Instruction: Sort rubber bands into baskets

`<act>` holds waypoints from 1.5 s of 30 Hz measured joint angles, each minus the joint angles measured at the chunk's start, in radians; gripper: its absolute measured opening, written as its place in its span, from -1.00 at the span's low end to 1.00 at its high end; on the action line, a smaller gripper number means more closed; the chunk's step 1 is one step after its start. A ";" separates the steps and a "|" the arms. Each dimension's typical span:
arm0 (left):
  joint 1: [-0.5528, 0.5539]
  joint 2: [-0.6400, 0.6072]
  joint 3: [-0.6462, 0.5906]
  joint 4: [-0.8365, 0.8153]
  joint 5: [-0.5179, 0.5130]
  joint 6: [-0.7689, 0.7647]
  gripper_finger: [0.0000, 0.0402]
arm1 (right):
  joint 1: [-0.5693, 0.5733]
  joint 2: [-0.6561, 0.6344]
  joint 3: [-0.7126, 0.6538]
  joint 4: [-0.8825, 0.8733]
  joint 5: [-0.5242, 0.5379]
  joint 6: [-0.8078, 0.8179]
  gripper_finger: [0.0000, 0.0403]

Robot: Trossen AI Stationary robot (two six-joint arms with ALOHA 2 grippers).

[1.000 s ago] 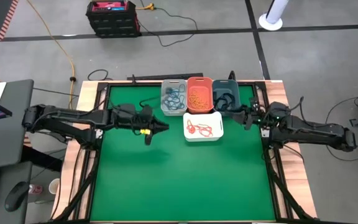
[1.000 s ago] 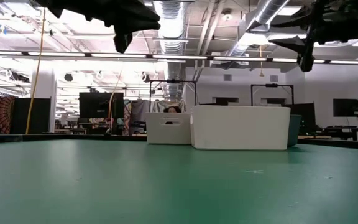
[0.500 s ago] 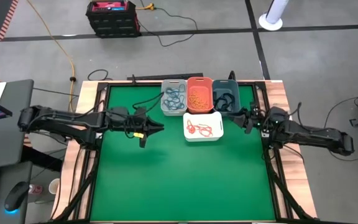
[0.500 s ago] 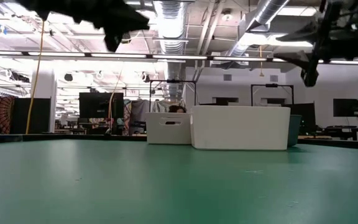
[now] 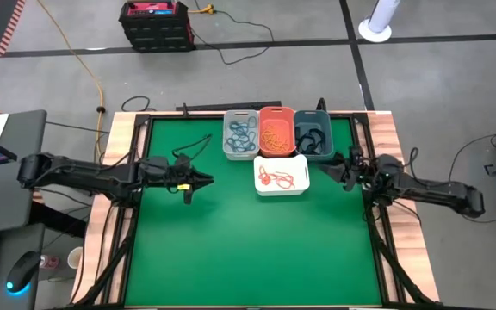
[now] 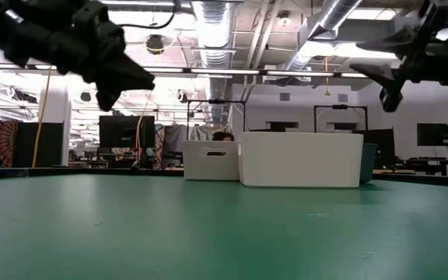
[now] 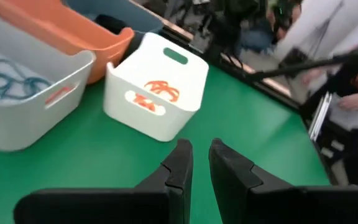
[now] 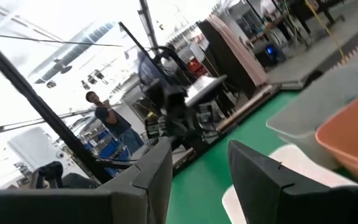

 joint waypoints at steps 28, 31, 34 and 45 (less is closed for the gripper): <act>0.007 -0.531 -0.224 -0.270 -0.197 -0.090 -0.78 | 0.001 -0.204 0.000 -0.170 -0.024 -0.062 -0.10; 0.007 -0.589 -0.224 -0.328 -0.197 -0.095 -0.78 | 0.001 -0.204 0.000 -0.166 -0.024 -0.062 -0.10; 0.007 -0.643 -0.224 -0.392 -0.197 -0.097 -0.78 | 0.001 -0.204 0.000 -0.166 -0.024 -0.069 -0.10; 0.007 -0.769 -0.221 -0.603 -0.223 -0.232 -0.78 | 0.001 -0.204 0.001 -0.184 0.073 -0.145 -0.10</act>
